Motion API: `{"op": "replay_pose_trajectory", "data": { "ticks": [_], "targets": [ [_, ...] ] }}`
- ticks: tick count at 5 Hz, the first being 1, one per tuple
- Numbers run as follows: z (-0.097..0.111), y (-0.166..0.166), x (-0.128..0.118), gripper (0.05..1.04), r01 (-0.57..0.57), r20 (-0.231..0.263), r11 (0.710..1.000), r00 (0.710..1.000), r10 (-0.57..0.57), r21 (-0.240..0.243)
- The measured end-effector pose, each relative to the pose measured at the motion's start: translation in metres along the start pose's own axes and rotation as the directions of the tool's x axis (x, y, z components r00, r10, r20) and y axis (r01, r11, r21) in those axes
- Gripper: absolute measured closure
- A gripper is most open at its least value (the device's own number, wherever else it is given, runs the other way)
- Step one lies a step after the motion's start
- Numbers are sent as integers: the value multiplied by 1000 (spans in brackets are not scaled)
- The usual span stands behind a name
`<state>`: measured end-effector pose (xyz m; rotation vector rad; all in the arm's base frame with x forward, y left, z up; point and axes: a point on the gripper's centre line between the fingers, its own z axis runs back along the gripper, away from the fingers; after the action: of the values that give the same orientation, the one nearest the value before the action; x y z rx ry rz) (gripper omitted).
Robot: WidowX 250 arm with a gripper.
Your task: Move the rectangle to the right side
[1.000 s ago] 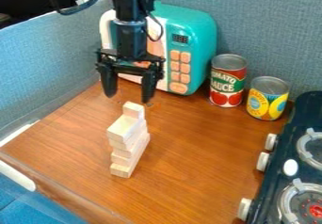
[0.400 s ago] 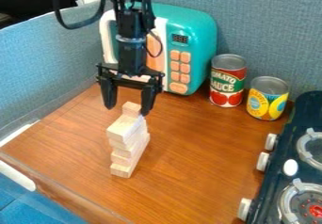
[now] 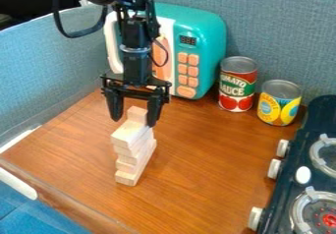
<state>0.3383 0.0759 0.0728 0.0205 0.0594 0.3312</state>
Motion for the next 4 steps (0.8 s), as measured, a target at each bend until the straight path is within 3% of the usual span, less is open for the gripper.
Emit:
{"op": "replay_pose_trajectory", "data": {
  "ticks": [1,2,4],
  "targets": [
    [-1,-4,-1,425,22,-3,999,1000,-22,-43],
    [-1,3,-2,497,14,-17,999,1000,-15,-49],
    [0,-2,-3,497,7,-25,997,1000,-9,-76]
  ]
}}
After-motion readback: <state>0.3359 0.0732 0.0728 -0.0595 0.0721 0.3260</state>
